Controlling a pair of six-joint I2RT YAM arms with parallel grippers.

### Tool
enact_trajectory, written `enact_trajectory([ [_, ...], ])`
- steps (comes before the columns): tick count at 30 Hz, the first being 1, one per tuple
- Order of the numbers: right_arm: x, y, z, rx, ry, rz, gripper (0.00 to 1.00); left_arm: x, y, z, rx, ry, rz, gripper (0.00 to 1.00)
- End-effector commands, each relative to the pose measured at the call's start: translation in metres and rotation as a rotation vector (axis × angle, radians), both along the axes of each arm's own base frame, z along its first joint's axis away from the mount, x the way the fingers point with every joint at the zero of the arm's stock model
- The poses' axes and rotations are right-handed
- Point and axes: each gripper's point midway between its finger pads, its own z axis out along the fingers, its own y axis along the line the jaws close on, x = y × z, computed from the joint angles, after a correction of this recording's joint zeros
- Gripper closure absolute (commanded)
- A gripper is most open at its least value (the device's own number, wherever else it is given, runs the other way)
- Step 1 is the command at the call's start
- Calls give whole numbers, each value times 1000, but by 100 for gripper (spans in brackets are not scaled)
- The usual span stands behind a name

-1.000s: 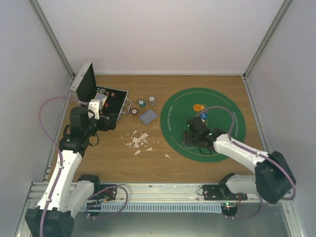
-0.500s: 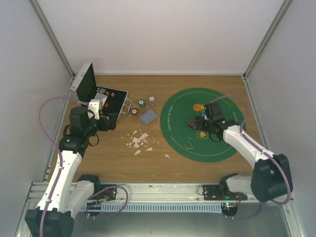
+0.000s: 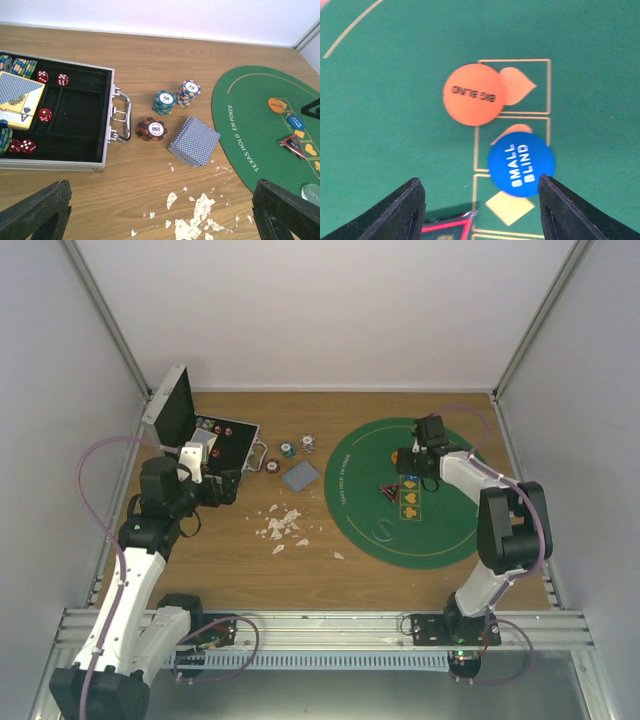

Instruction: Distribute texas hold em gaming equipment

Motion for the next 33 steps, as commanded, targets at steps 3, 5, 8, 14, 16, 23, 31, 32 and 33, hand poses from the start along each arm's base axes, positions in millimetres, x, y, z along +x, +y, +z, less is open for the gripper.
enact_trajectory([
  [3,5,-27,-20,22,30,-27,36,1,-3,12,0,-55,-14,1],
  [5,2,-33,-30,31,50,-24,36,1,-3,12,0,-55,-12,1],
  [8,0,-36,-38,31,70,-8,36,1,-6,11,0,-51,-21,1],
  [14,4,-19,-44,99,68,69,40,0,-12,8,0,-40,-39,1],
  [16,5,-16,-48,113,71,86,41,0,-12,8,1,-42,-41,1],
  [23,3,-4,-58,149,101,122,43,-1,-13,11,2,-50,-39,1],
  [31,-16,27,-46,89,61,235,43,-1,-10,12,9,-53,-20,1],
  [32,-19,29,-49,76,71,238,43,-1,-9,13,10,-58,-18,1],
  [33,-22,31,-53,67,85,233,43,-2,-9,13,10,-60,-18,1],
])
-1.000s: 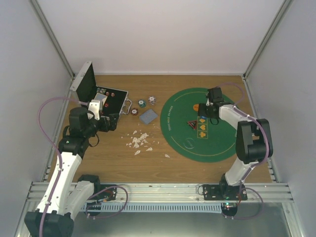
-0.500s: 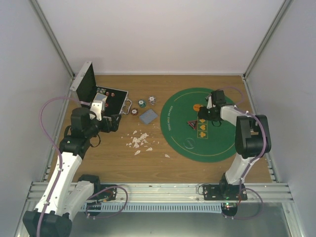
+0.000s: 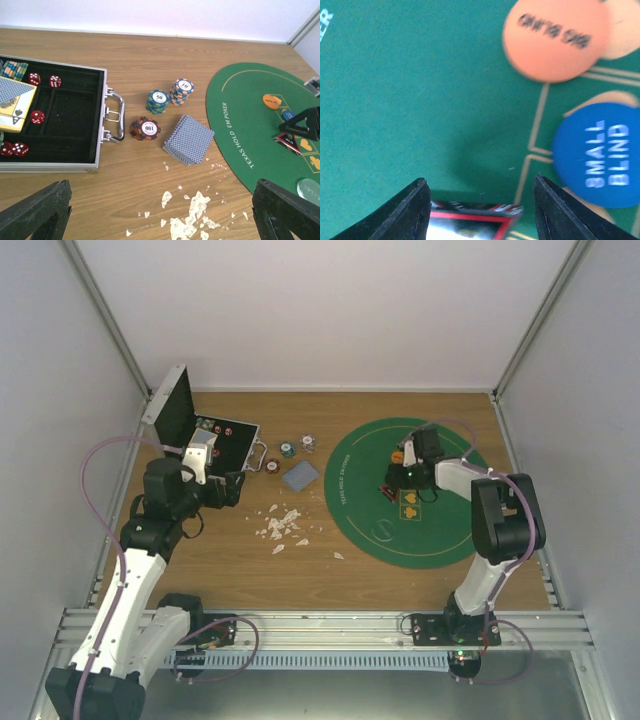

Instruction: Distribute texas hold em gaming equipment

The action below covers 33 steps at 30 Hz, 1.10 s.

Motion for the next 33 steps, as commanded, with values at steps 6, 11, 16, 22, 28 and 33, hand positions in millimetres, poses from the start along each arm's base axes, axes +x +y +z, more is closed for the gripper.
enact_trajectory([
  [6,-34,29,-16,-35,55,44,44,2,2,10,5,-48,15,1],
  [11,-55,46,-17,-3,70,29,43,3,2,9,4,-43,18,1],
  [16,-75,71,-22,19,85,53,43,3,-1,7,5,-36,10,1],
  [22,-95,88,-34,16,115,84,43,4,-2,5,6,-29,7,1],
  [28,-106,89,-44,-15,129,84,43,4,-1,4,9,-24,12,1],
  [33,-107,98,-34,12,111,104,41,4,-1,4,9,-26,12,1],
])
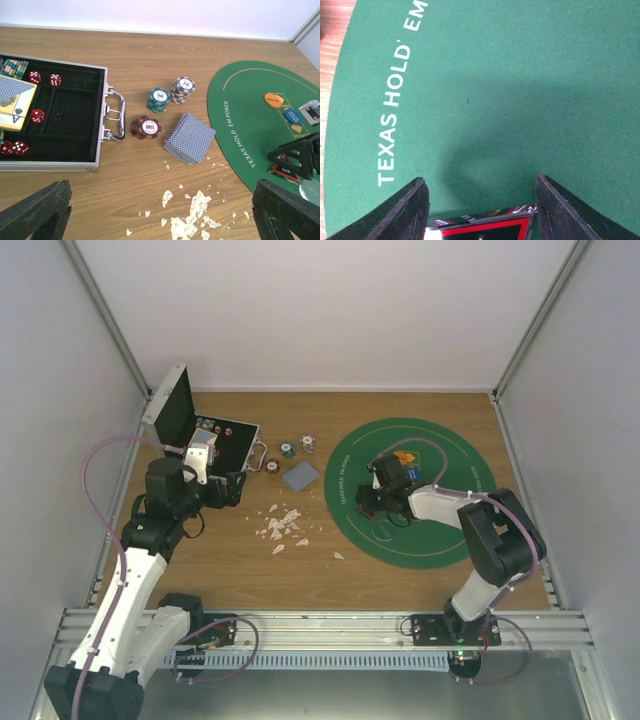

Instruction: Distribute texas hold em gaming equipment

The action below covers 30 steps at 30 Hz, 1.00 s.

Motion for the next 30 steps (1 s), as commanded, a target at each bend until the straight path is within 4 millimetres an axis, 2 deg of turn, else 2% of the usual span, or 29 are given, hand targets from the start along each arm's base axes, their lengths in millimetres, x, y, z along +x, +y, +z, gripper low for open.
enact_trajectory([
  [1,-46,9,-23,16,164,48,41,3,0,6,1,-30,5,1],
  [7,-39,16,-3,29,109,45,38,4,0,5,2,-28,6,1],
  [11,-23,7,19,-24,32,-3,34,4,0,4,1,-25,3,1],
  [14,-7,-7,59,-44,-95,-81,30,3,0,4,3,-25,4,1],
  [17,-1,-23,111,-38,-248,-153,18,3,0,5,5,-31,7,1],
  [19,2,-36,137,-44,-329,-188,10,3,1,6,6,-34,9,1],
  [20,3,-44,144,-46,-348,-206,7,3,1,6,7,-33,11,1],
  [21,6,-52,148,-40,-355,-222,6,3,1,7,7,-36,12,1],
  [23,11,-63,144,-30,-328,-232,6,3,1,7,8,-36,13,1],
  [25,15,-66,129,-37,-275,-224,6,3,1,7,8,-37,13,1],
  [27,10,-49,117,-44,-240,-126,7,3,2,8,8,-40,13,1],
  [30,-15,-13,98,-101,-196,4,6,2,2,8,8,-43,12,1],
])
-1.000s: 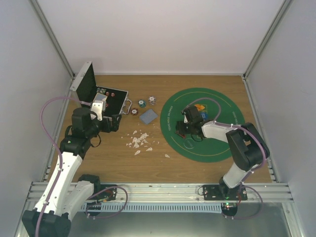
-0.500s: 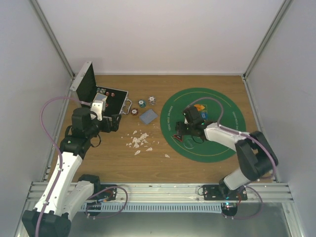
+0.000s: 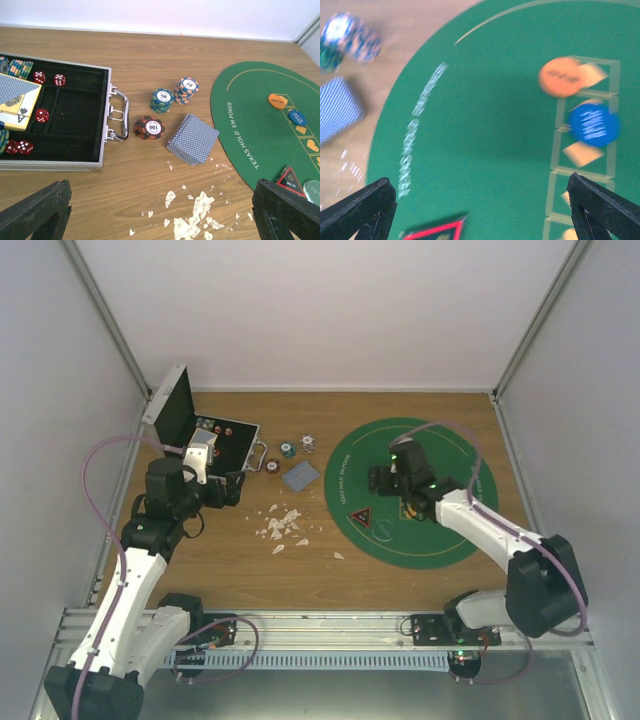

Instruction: Distribute texas hold em gaming equipment

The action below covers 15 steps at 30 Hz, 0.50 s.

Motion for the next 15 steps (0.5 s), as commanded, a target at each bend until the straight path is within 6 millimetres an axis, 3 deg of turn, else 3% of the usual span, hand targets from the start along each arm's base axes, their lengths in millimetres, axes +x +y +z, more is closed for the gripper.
enact_trajectory([
  [1,-37,46,-32,-113,94,181,5,2,0,8,2,-41,1,1],
  [8,-69,45,-81,-215,211,199,3,1,-2,8,-1,-40,-9,1],
  [15,-80,74,-97,-250,265,319,3,1,-3,9,-2,-43,-13,1],
])
